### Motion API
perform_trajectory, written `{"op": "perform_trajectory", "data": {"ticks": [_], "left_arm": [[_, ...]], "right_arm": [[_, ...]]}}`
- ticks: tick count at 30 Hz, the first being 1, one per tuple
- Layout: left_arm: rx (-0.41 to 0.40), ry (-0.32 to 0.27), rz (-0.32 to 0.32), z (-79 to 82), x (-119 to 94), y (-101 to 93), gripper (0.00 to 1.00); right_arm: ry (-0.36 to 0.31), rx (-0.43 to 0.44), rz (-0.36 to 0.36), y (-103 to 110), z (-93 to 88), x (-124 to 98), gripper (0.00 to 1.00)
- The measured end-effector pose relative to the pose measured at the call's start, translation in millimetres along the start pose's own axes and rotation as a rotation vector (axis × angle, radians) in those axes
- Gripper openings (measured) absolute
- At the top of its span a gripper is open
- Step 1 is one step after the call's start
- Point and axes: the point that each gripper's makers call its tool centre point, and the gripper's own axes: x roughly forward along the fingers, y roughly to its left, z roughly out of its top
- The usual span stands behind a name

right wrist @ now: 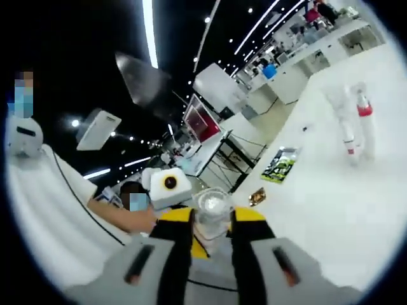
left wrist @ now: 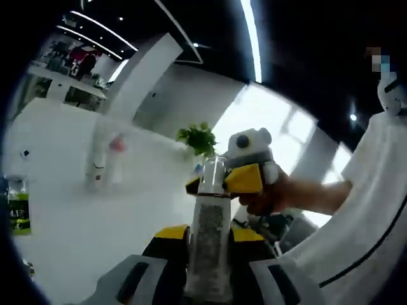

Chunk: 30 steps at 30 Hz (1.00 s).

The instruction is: Arrange the skincare products in the storage area until every visible bottle or jar stands upright without overlapping.

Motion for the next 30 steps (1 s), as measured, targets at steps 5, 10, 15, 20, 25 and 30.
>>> {"op": "perform_trajectory", "data": {"ticks": [5,10,15,20,25,30], "left_arm": [[0.081,0.088,0.077,-13.2,-4,11.0,0.33],[0.206,0.168,0.147,-20.7,-1,16.5,0.33],[0.236,0.173,0.163,-22.9,4,15.7,0.27],[0.244,0.166,0.174,-23.2,-3,18.3,0.24],[0.254,0.147,0.198,-18.8,-9,25.3,0.23],[0.204,0.101,0.234,-11.5,-10,32.2,0.23]], "right_arm": [[0.094,-0.087,-0.103,-8,-1.1,4,0.22],[0.268,-0.286,-0.194,-8,-13.2,12,0.22],[0.313,-0.371,-0.186,7,-17.8,27,0.22],[0.342,-0.428,-0.236,6,-18.4,33,0.22],[0.293,-0.411,-0.290,3,-12.5,35,0.24],[0.169,-0.295,-0.303,5,-0.1,35,0.24]]}}
